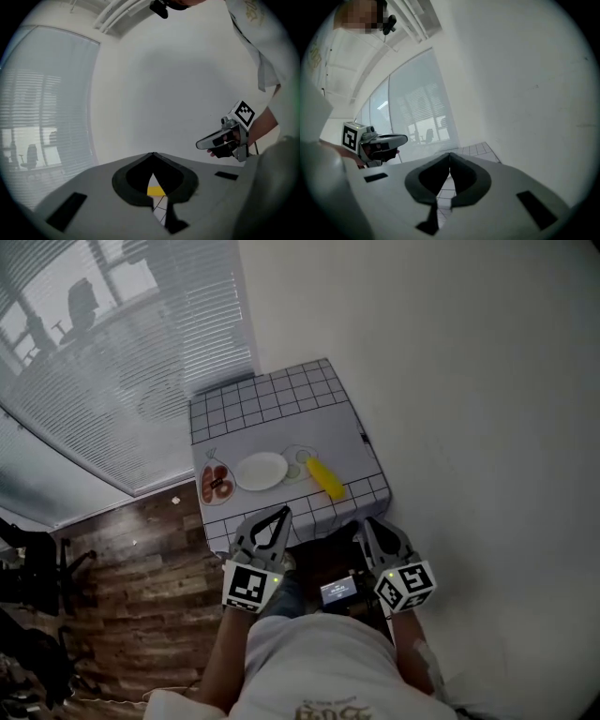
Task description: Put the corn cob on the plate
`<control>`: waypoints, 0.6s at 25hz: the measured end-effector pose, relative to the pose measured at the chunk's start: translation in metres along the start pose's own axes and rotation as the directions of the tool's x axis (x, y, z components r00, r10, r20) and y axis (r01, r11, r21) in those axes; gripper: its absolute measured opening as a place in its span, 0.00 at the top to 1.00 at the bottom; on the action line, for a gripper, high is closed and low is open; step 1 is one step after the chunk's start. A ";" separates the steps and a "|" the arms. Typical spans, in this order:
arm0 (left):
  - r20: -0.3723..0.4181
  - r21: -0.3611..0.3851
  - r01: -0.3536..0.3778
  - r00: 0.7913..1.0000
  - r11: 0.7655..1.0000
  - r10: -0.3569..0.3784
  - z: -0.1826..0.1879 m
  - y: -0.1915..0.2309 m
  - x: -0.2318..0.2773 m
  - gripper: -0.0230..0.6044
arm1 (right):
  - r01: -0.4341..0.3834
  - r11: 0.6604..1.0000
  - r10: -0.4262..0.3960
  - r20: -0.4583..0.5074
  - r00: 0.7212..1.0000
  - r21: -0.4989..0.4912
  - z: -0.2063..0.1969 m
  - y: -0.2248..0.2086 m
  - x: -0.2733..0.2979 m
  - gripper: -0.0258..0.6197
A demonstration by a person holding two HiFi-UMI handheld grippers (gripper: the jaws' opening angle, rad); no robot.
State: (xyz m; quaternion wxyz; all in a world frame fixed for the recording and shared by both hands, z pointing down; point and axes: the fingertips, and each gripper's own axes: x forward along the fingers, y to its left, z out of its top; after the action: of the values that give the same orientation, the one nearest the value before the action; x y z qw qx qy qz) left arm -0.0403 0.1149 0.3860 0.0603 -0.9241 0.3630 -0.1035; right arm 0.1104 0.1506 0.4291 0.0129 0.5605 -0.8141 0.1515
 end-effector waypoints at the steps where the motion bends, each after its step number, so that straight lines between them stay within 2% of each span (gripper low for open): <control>1: -0.004 -0.003 0.022 1.000 1.000 -0.022 -0.003 0.005 0.010 0.95 | 0.011 1.000 -0.011 -0.008 1.000 -0.017 0.001 -0.004 0.010 0.95; 9: -0.042 -0.036 0.156 0.987 0.987 -0.158 -0.033 0.044 0.073 0.95 | 0.114 0.993 -0.114 -0.103 0.988 -0.012 -0.015 -0.030 0.069 0.95; 15: -0.079 0.041 0.306 0.950 0.951 -0.302 -0.053 0.042 0.101 0.95 | 0.183 0.979 -0.199 -0.220 0.955 -0.089 -0.038 -0.044 0.082 0.95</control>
State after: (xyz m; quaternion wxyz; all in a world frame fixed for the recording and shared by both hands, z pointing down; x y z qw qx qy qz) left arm -0.0085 0.0134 0.4443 0.0548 -0.9627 0.2156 -0.1543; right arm 0.1141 0.0716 0.4913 0.1396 0.6147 -0.7538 0.1854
